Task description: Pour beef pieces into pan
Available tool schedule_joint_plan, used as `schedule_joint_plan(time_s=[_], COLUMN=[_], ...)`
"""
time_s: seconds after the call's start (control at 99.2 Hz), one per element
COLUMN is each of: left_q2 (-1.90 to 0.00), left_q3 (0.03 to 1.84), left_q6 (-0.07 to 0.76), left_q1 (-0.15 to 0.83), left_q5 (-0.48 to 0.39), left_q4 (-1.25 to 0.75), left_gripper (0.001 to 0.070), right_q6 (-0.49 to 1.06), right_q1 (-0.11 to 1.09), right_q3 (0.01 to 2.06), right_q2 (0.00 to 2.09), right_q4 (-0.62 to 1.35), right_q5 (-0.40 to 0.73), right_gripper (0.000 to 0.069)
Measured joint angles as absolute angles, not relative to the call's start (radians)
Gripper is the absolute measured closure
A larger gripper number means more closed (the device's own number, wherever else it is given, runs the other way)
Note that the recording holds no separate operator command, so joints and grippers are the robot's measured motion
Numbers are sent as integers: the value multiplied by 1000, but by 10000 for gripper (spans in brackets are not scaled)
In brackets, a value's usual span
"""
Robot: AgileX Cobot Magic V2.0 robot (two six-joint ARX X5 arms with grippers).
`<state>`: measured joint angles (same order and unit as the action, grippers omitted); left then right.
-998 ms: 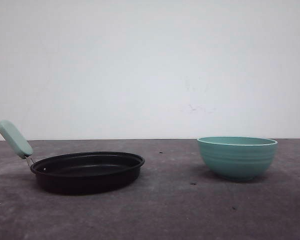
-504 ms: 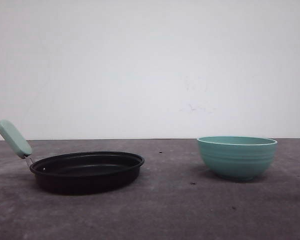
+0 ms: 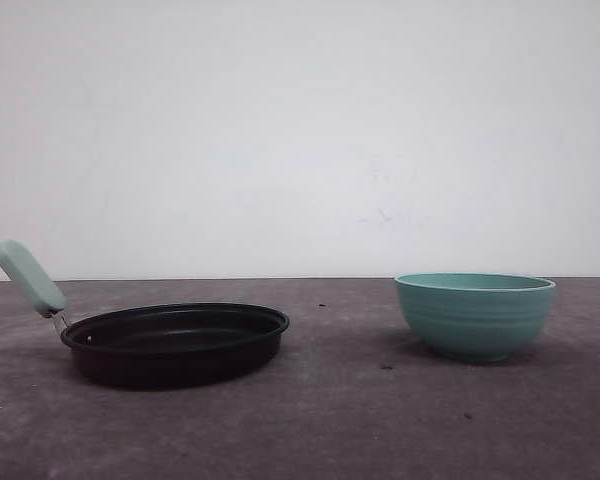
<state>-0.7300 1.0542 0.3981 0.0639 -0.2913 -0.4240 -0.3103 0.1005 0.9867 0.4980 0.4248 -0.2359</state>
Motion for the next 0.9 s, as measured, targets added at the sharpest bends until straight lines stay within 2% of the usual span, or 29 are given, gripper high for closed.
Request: schedule_joint_plan(time_s=[0.101,0.212,0.272,0.333,0.454,0.494,0.544,0.595,0.706,0.897], left_q2=[-846,-895,-894,-887,-886,-889,-892,-892,-884,-889], left_q3=[1195,1280,1295,1296,1297,1297,1297,1292,1240,980], left_q6=[388,384,384,384,380,376,369,357,340,355], left_q1=[72,89,97,100,103,104,108,113,122,122], left_q5=[-321,-348,-352,-353,-355,-354,-342,-328,-309,-309], left_q4=[-472,-502,-503,-515,-567,-583,-608,-627,-619,-500], left_gripper=[692,683,642,505,151,81,37,17,17,17], right_q6=[-245,-199,-187,-182,-179,-179,-179,-179,-178,-164], right_q1=[101,101,101,101,101,101,101,101,101,101], right_q3=[1154,1246,1257,1256,1256,1256,1256,1256,1256,1256], right_q2=[631,719,744,756,768,767,769,770,774,777], right_q4=[537,595,603,616,639,643,644,644,644,683], right_q5=[-236,-268,-302,-327,-338,-338,-338,-337,-337,-334], right_gripper=[689,686,647,528,171,75,6,8,8,8])
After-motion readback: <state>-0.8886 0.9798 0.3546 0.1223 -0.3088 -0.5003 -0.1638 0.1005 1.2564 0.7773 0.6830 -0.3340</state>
